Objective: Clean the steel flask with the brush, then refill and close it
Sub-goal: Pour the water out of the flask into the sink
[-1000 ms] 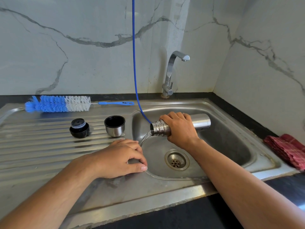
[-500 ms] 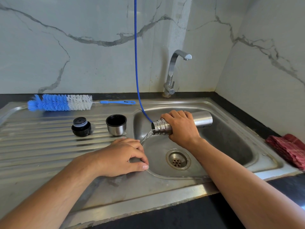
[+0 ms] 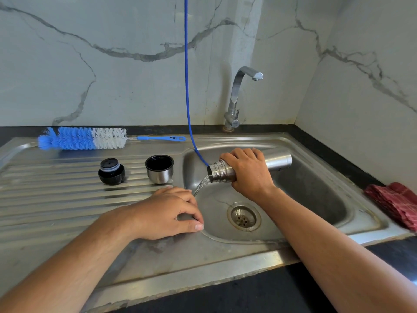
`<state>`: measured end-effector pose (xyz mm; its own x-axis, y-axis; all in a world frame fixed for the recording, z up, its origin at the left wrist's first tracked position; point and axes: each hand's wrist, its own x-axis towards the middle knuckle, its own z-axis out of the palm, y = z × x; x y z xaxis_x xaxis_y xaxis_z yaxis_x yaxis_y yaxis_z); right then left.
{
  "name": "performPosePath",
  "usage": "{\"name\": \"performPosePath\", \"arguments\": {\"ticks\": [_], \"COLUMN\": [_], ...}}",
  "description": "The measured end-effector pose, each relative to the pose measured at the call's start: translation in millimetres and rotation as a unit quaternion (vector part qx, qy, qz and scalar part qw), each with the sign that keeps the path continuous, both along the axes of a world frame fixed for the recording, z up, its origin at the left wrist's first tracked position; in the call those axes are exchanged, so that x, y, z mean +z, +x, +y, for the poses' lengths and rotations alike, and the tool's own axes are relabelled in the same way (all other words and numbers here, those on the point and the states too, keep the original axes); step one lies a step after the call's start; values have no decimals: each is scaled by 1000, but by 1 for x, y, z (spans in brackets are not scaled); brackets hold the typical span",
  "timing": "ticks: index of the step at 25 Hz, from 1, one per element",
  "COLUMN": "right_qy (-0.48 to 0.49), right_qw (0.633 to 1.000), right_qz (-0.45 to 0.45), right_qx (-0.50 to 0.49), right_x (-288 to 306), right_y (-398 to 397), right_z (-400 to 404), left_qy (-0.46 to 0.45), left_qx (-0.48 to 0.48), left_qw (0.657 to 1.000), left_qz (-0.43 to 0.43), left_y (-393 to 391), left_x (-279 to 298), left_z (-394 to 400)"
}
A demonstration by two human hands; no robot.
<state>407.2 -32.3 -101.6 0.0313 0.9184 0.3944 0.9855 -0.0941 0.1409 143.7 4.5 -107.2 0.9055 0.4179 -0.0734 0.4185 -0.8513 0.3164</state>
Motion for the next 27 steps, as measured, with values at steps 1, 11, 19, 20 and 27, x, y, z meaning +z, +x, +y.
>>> {"name": "performPosePath", "arguments": {"ticks": [1, 11, 19, 20, 27], "right_qy": [2, 6, 18, 22, 34], "right_qw": [1000, 1000, 999, 999, 996], "right_qz": [0, -13, -29, -36, -78], "right_qx": [1, 7, 11, 11, 19], "right_x": [0, 2, 1, 1, -2], "right_y": [0, -2, -3, -3, -6], "right_z": [0, -1, -1, -1, 2], "left_qy": [0, -3, -5, -6, -5], "left_qx": [0, 0, 0, 0, 2], "left_qw": [1000, 1000, 1000, 1000, 1000], "left_qz": [0, -1, -2, -2, 0], "left_y": [0, 0, 0, 0, 0], "left_x": [0, 0, -1, -2, 1], "left_z": [0, 1, 2, 2, 1]}}
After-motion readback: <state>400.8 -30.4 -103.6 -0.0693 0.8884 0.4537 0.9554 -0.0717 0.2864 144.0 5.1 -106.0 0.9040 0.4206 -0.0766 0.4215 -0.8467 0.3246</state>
